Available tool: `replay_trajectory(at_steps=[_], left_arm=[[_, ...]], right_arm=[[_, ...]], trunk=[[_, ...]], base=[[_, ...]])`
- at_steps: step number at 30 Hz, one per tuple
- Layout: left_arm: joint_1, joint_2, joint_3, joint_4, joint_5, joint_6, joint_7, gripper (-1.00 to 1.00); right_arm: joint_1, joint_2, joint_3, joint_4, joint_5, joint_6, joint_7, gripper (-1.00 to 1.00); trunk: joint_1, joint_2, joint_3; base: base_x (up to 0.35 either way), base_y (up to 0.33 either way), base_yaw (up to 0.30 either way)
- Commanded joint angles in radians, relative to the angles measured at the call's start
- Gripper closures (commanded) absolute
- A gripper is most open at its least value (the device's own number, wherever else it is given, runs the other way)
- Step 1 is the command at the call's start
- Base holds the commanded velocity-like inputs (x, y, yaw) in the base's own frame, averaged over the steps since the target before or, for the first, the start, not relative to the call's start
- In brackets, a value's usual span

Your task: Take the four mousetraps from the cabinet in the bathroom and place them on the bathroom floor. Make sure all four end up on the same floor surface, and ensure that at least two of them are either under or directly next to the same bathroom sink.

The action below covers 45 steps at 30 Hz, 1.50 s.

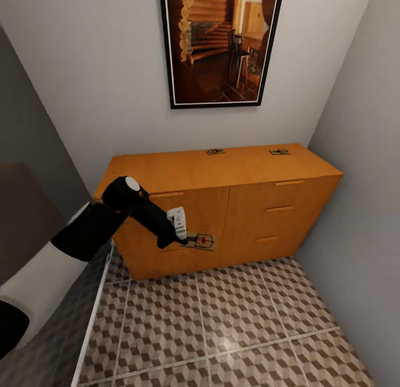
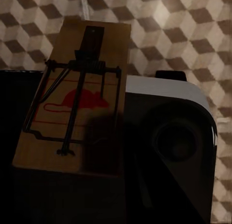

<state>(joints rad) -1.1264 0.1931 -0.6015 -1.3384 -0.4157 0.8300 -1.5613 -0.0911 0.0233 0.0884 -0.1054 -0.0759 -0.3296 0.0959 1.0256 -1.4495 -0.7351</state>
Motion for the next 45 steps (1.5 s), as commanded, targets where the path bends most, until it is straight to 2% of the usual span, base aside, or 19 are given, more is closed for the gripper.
replay_trajectory(at_steps=[1, 5, 8, 9, 14, 17, 19, 20, 22, 24, 26, 29, 31, 33, 35, 37, 39, 41, 45], left_arm=[[-0.001, -0.001, -0.035, 0.011, -0.009, 0.01, -0.009, 1.0], [0.0, -0.016, -0.173, 0.071, -0.008, 0.009, -0.009, 1.0], [0.013, -0.041, -0.253, 0.157, -0.007, 0.008, -0.009, 1.0], [0.03, -0.052, -0.271, 0.193, -0.005, 0.006, 0.018, 1.0], [0.161, -0.122, -0.379, 0.391, 0.0, -0.012, 0.235, 1.0], [0.263, -0.166, -0.45, 0.518, -0.001, -0.093, 0.348, 1.0], [0.357, -0.202, -0.528, 0.667, -0.001, -0.158, 0.508, 1.0], [0.383, -0.211, -0.548, 0.717, 0.001, -0.175, 0.565, 1.0], [0.438, -0.228, -0.572, 0.843, 0.005, -0.246, 0.682, 1.0], [0.472, -0.232, -0.578, 0.939, 0.017, -0.342, 0.739, 1.0], [0.5, -0.23, -0.579, 1.033, 0.05, -0.442, 0.779, 1.0], [0.531, -0.222, -0.579, 1.153, 0.143, -0.546, 0.845, 1.0], [0.569, -0.211, -0.58, 1.249, 0.233, -0.65, 0.915, 1.0], [0.614, -0.195, -0.579, 1.336, 0.299, -0.767, 0.983, 1.0], [0.656, -0.166, -0.578, 1.382, 0.336, -0.849, 1.031, 1.0], [0.695, -0.127, -0.577, 1.4, 0.366, -0.888, 1.064, 1.0], [0.721, -0.092, -0.576, 1.407, 0.439, -0.926, 1.112, 1.0], [0.739, -0.057, -0.574, 1.41, 0.578, -0.988, 1.179, 1.0], [0.761, -0.003, -0.572, 1.413, 0.92, -1.069, 1.263, 1.0]], right_arm=[[-0.001, 0.0, 0.008, 0.001, -0.012, -0.003, 0.005, 1.0], [-0.001, 0.0, 0.007, 0.001, -0.011, -0.003, 0.004, 1.0], [0.0, -0.001, 0.007, -0.001, -0.009, -0.003, 0.001, 1.0], [0.0, -0.002, 0.006, -0.002, -0.009, -0.003, 0.0, 1.0], [0.0, -0.004, 0.004, -0.007, -0.01, -0.004, -0.001, 1.0], [0.0, -0.005, 0.003, -0.01, -0.01, -0.004, -0.002, 1.0], [0.0, -0.006, 0.002, -0.024, -0.01, -0.004, -0.003, 1.0], [-0.001, -0.006, 0.002, -0.032, -0.01, -0.004, -0.004, 1.0], [-0.001, -0.008, 0.002, -0.045, -0.01, -0.003, -0.004, 1.0], [-0.001, -0.009, 0.002, -0.05, -0.01, -0.003, -0.004, 1.0], [-0.001, -0.01, 0.002, -0.063, -0.01, -0.004, -0.004, 1.0], [-0.001, -0.011, 0.002, -0.093, -0.009, -0.004, -0.005, 1.0], [-0.001, -0.014, 0.002, -0.107, -0.009, -0.003, -0.006, 1.0], [-0.001, -0.018, 0.002, -0.118, -0.009, -0.003, -0.007, 1.0], [-0.001, -0.023, 0.002, -0.127, -0.009, -0.003, -0.007, 1.0], [-0.001, -0.027, 0.001, -0.132, -0.01, -0.003, -0.007, 1.0], [-0.001, -0.031, 0.001, -0.136, -0.01, -0.003, -0.007, 1.0], [0.0, -0.035, 0.001, -0.138, -0.01, -0.003, -0.007, 1.0], [0.0, -0.046, 0.001, -0.14, -0.01, -0.004, -0.009, 1.0]], trunk=[[-0.001, -0.001, -0.001], [-0.001, -0.001, -0.001], [-0.001, -0.001, -0.001], [-0.001, -0.001, -0.001], [-0.001, -0.001, -0.001], [-0.001, -0.001, -0.001], [-0.001, -0.001, -0.001], [-0.001, -0.001, -0.001], [-0.001, -0.001, -0.001], [-0.001, -0.001, -0.001], [-0.001, -0.001, -0.001], [-0.001, -0.001, -0.001], [-0.001, -0.001, -0.001], [-0.001, -0.001, -0.001], [-0.001, -0.001, -0.001], [-0.001, -0.001, -0.001], [-0.001, -0.001, -0.001], [-0.001, -0.001, -0.001], [-0.001, -0.001, -0.001]], base=[[-0.311, -0.096, 0.0], [-0.311, -0.095, 0.0], [-0.293, -0.095, 0.0], [-0.192, -0.074, 0.0], [-0.061, -0.023, 0.0], [-0.009, -0.003, 0.0], [-0.002, -0.001, 0.0], [0.0, 0.0, 0.0], [0.0, 0.0, 0.0], [0.0, 0.0, 0.0], [0.0, 0.0, 0.0], [0.0, 0.0, 0.0], [0.0, 0.0, 0.0], [0.0, 0.0, 0.0], [0.0, 0.0, 0.0], [0.0, 0.0, 0.0], [0.0, 0.0, 0.0], [0.0, 0.0, 0.0], [0.0, 0.0, 0.0]])
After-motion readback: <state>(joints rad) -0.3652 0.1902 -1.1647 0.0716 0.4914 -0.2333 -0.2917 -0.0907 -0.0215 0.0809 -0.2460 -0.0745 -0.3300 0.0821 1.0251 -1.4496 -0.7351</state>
